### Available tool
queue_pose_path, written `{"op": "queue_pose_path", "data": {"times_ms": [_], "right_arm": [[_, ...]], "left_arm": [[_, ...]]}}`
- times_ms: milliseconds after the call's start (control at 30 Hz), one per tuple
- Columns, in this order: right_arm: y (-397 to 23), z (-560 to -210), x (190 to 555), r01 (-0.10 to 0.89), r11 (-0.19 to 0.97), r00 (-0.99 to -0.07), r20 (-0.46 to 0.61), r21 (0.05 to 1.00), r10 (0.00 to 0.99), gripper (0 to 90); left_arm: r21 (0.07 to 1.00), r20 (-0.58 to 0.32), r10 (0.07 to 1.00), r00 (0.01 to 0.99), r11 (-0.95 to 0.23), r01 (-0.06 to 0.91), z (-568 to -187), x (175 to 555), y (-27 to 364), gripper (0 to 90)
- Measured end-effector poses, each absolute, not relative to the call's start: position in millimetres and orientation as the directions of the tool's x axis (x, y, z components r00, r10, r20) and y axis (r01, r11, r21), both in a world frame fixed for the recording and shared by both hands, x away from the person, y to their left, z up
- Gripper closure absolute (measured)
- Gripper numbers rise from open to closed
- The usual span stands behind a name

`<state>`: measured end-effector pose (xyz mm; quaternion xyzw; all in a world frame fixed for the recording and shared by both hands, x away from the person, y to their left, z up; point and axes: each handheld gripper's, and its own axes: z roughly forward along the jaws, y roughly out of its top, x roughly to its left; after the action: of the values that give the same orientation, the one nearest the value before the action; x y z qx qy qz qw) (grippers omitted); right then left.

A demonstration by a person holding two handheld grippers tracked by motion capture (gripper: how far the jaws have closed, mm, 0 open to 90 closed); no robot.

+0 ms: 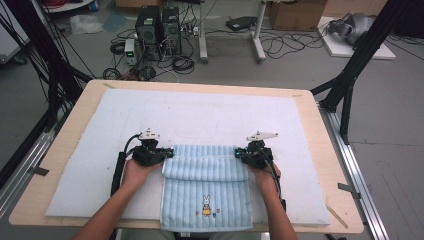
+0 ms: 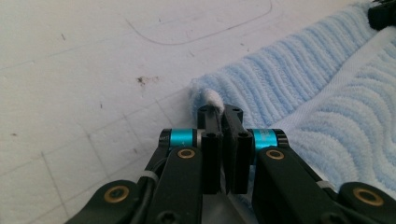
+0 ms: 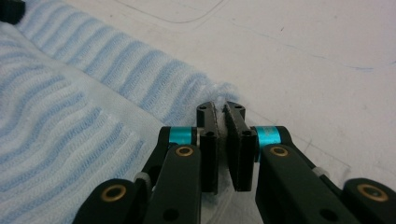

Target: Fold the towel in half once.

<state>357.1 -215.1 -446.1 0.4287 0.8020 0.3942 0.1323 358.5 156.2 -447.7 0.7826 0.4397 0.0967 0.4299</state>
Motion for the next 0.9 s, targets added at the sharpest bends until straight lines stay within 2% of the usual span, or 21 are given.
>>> {"op": "queue_pose_path", "data": {"times_ms": [167,267,467,700,900], "right_arm": [[-216,-440,366,0.573,0.266,-0.563,0.136,0.775,0.815,85.3],[-212,-438,375,0.561,0.275,-0.555,0.108,0.781,0.825,85.3],[-204,-436,400,0.550,0.262,-0.530,0.089,0.793,0.843,85.3],[-195,-432,424,0.520,0.261,-0.506,0.047,0.814,0.861,85.2],[-190,-443,437,0.549,0.251,-0.489,0.063,0.797,0.870,85.1]], "left_arm": [[0.765,-0.243,0.776,0.581,-0.214,0.607,-441,373,161,86.3],[0.791,-0.250,0.785,0.567,-0.172,0.587,-436,384,164,86.3],[0.810,-0.220,0.785,0.579,-0.184,0.557,-429,413,168,86.4],[0.835,-0.199,0.803,0.561,-0.161,0.526,-438,431,172,86.2],[0.827,-0.205,0.813,0.546,-0.155,0.541,-447,435,172,85.4]]}}
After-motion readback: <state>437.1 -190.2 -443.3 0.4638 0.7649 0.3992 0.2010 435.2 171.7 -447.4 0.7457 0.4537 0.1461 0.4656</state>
